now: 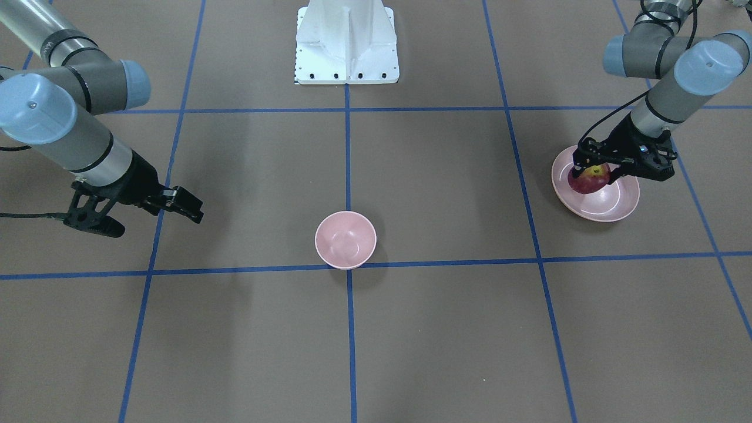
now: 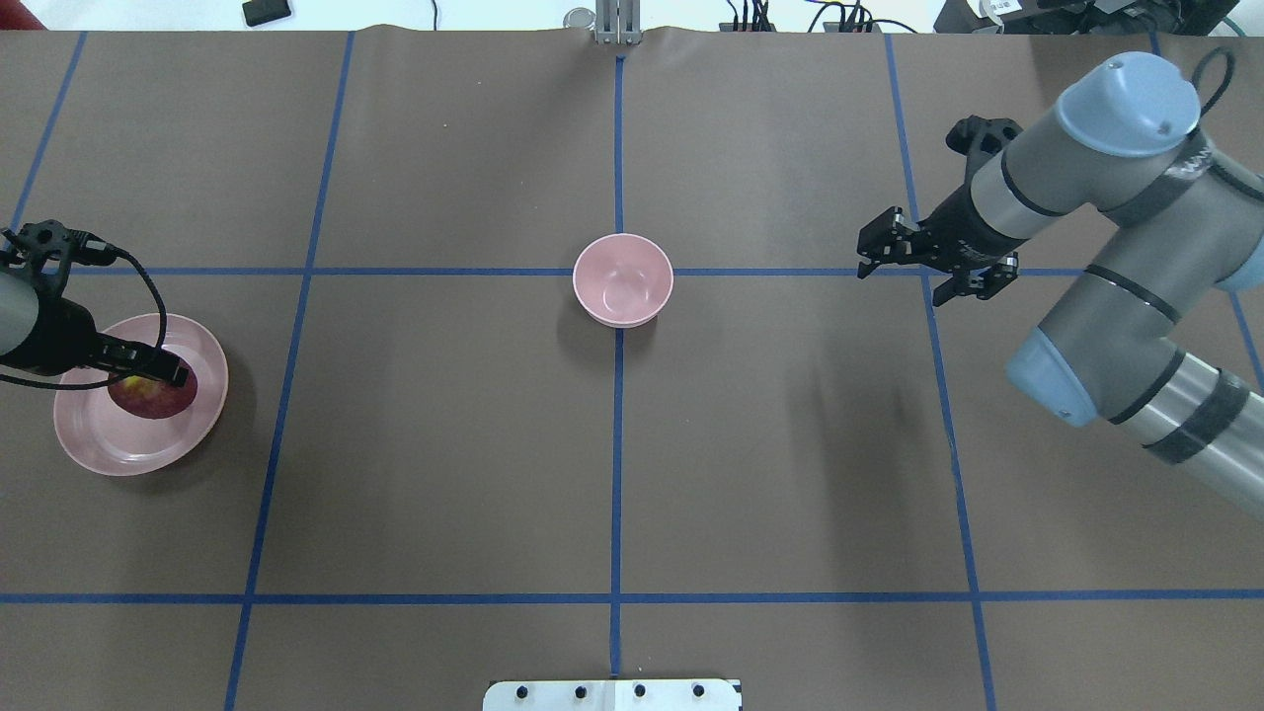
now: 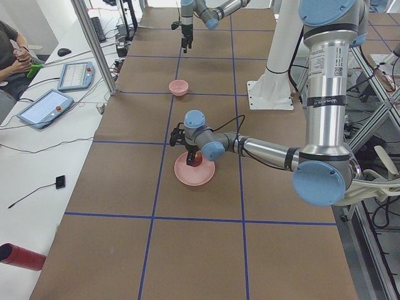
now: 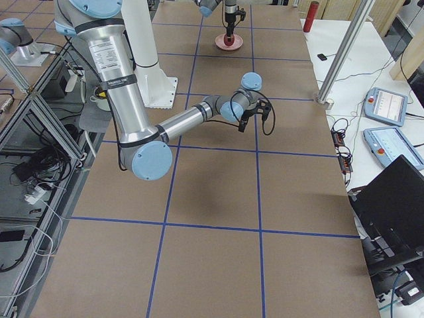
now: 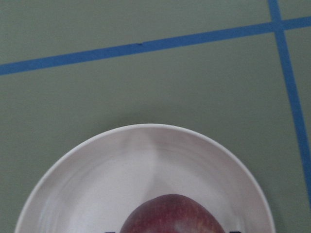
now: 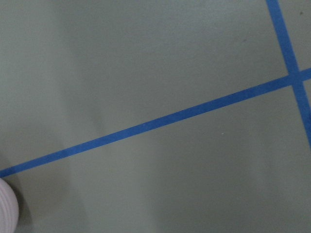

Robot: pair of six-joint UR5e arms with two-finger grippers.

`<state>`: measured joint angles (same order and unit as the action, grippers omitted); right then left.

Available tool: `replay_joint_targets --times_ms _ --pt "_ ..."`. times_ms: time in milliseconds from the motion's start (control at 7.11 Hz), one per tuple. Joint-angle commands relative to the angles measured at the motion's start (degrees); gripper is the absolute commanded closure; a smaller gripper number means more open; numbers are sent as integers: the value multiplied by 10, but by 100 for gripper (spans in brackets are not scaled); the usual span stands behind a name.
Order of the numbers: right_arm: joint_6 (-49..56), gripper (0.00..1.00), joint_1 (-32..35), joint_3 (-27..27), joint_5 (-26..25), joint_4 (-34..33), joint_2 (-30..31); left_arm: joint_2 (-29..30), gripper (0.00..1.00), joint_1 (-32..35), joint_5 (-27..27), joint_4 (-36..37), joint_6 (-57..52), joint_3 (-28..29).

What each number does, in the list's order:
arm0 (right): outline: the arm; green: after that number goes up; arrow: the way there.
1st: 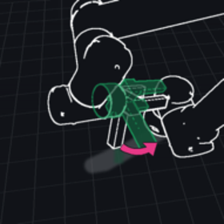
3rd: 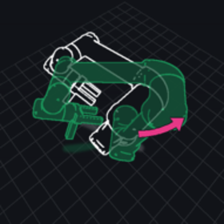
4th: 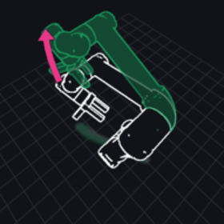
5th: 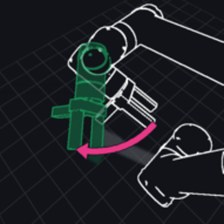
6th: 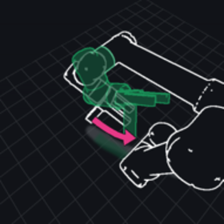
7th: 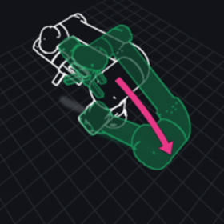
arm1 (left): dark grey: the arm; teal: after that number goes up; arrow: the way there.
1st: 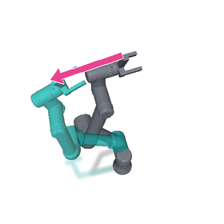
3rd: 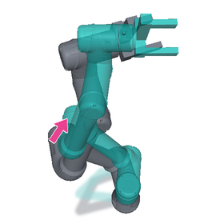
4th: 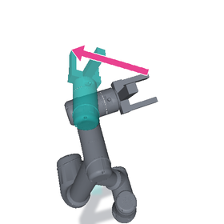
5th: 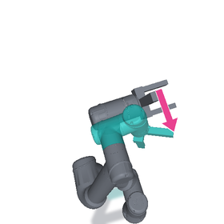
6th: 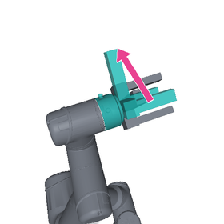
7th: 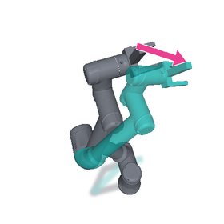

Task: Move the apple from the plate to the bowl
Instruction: 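Lift the red apple with the left gripper and carry it over the pink bowl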

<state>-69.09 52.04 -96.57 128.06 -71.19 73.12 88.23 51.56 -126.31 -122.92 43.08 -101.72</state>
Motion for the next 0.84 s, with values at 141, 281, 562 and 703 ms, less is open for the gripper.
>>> replay_joint_targets --times_ms 141,281,562,703 --pt "237 0 94 -6 27 0 120 224 100 -10 -44 103 177 3" --pt "295 0 123 -1 29 -1 144 296 100 -58 -9 141 219 23" --pt "357 0 147 8 28 -1 165 452 100 -100 83 156 247 156" --pt "358 0 147 14 21 2 165 530 100 -123 136 155 259 239"
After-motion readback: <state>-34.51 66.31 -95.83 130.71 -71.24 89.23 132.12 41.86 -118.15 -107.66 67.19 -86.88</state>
